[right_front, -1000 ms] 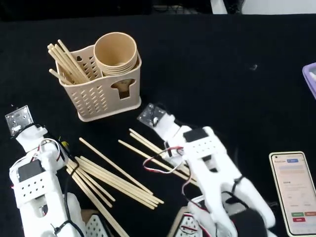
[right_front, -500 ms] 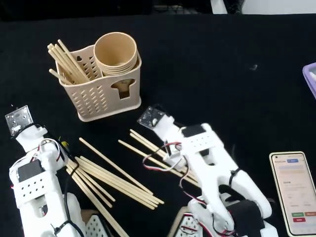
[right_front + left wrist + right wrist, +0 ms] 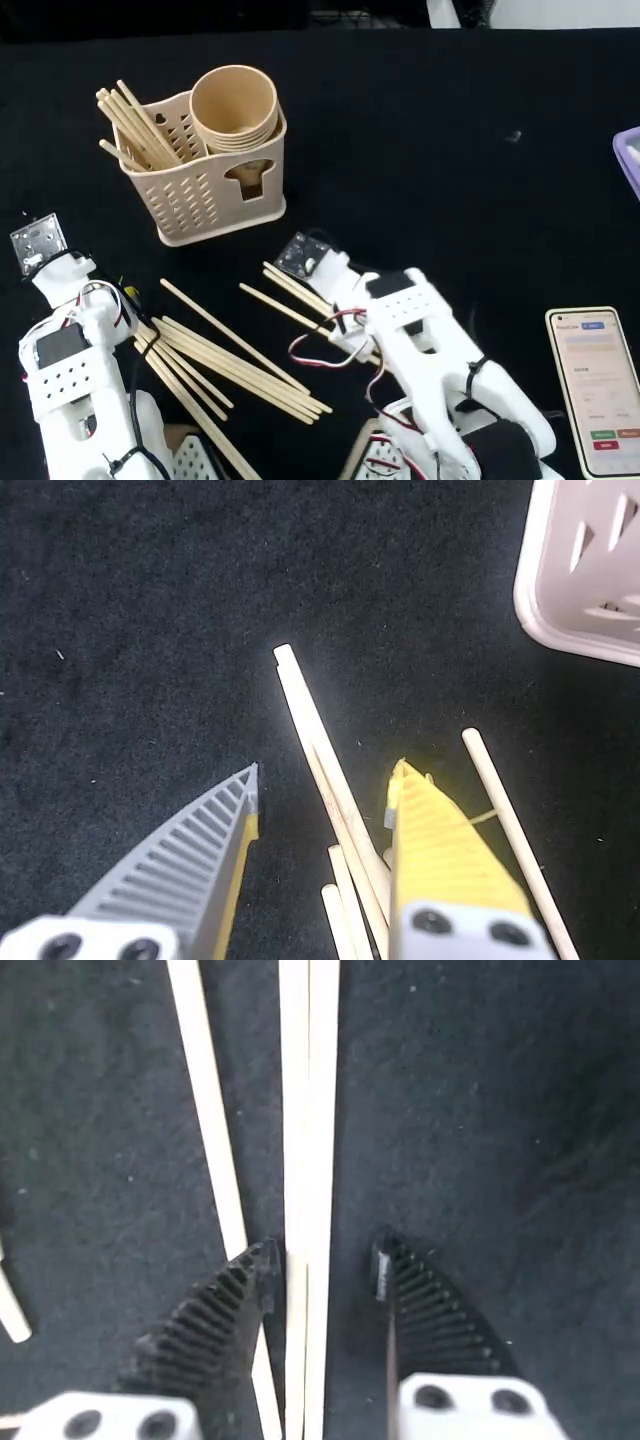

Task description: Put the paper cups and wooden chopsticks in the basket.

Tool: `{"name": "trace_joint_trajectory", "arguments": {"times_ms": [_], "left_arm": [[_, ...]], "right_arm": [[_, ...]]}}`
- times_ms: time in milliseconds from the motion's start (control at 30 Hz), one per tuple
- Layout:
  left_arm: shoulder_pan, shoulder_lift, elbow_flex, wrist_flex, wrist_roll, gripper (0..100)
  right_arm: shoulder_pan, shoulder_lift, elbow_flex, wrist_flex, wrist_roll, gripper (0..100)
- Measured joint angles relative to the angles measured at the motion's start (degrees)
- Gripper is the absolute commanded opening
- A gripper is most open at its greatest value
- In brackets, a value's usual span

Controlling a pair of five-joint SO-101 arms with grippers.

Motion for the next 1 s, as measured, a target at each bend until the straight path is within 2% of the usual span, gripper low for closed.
{"name": "trace_joint_trajectory", "arguments": {"times_ms": [100,267,467,533,600,867,1000], "left_arm": [[0.00,0.00,0.00,0.00,0.00,22],[0.00,0.00,0.00,0.00,0.00,22],[0.00,0.00,0.00,0.00,0.00,22],[0.00,0.00,0.00,0.00,0.00,22],[0.00,0.00,0.00,0.00,0.00,22],[0.00,0.00,0.00,0.00,0.00,22],[0.00,0.00,0.00,0.00,0.00,22]], "right_arm": [[0.09,0.00,0.09,-0.35,0.00,14.7],[0.26,0.18,0.09,-1.23,0.00,0.9],[0.35,7.38,-4.04,-1.58,0.09,8.7],[0.35,10.55,-6.42,-0.18,0.09,7.6],[0.26,12.92,-8.44,0.79,0.09,0.5],[0.53,13.54,-10.20,2.99,0.09,1.0],[2.81,5.89,-11.60,11.08,0.09,1.0]]}}
